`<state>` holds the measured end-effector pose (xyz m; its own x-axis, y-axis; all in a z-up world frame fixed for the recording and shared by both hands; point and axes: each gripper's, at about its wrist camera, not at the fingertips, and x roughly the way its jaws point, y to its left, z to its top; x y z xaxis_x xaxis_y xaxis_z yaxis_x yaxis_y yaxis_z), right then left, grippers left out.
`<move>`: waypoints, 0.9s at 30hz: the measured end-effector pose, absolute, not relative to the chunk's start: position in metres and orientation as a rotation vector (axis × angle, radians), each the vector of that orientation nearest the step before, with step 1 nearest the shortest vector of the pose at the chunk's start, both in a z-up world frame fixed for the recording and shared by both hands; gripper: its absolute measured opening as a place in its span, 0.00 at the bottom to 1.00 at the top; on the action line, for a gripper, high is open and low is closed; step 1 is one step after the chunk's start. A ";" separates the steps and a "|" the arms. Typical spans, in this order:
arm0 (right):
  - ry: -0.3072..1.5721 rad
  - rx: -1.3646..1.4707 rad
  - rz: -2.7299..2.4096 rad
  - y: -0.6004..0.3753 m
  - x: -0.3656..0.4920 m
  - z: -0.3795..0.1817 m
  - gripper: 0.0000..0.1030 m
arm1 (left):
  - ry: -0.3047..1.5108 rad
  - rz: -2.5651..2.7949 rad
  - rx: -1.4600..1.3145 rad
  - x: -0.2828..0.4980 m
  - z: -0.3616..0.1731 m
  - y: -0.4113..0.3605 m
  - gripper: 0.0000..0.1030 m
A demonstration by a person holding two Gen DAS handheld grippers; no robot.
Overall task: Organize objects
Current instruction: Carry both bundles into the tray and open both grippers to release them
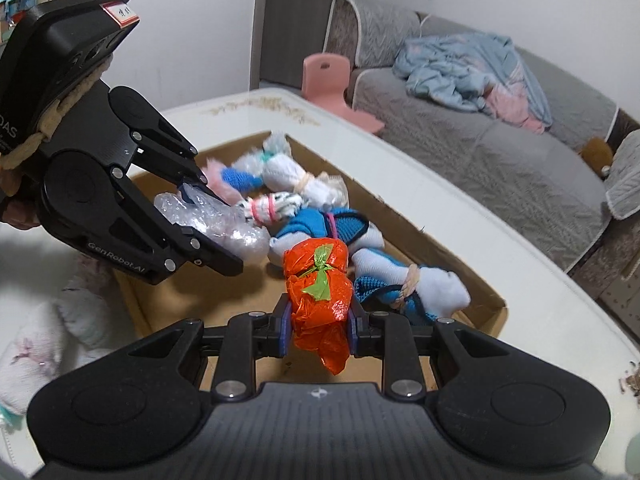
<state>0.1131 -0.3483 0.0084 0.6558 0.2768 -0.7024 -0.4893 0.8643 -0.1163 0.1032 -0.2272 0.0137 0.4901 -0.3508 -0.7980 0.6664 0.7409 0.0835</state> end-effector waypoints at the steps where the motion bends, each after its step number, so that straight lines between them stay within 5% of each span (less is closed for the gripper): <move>1: 0.746 -0.309 0.442 -0.348 0.116 0.005 0.23 | 0.868 -0.626 0.411 0.107 0.010 -0.226 0.41; 18: 0.827 -0.345 0.370 -0.341 0.149 -0.025 0.24 | 0.934 -0.508 0.279 0.143 -0.005 -0.224 0.43; 23: 0.848 -0.314 0.349 -0.344 0.148 -0.024 0.27 | 0.948 -0.470 0.279 0.142 -0.005 -0.225 0.62; 27: 0.865 -0.297 0.327 -0.344 0.150 -0.022 0.36 | 0.953 -0.459 0.296 0.139 -0.003 -0.230 0.69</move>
<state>0.1500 -0.3435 -0.0221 0.6048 0.1590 -0.7804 -0.3965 0.9099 -0.1219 0.1393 -0.2298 -0.0032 0.4945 -0.2447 -0.8340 0.4993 0.8654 0.0421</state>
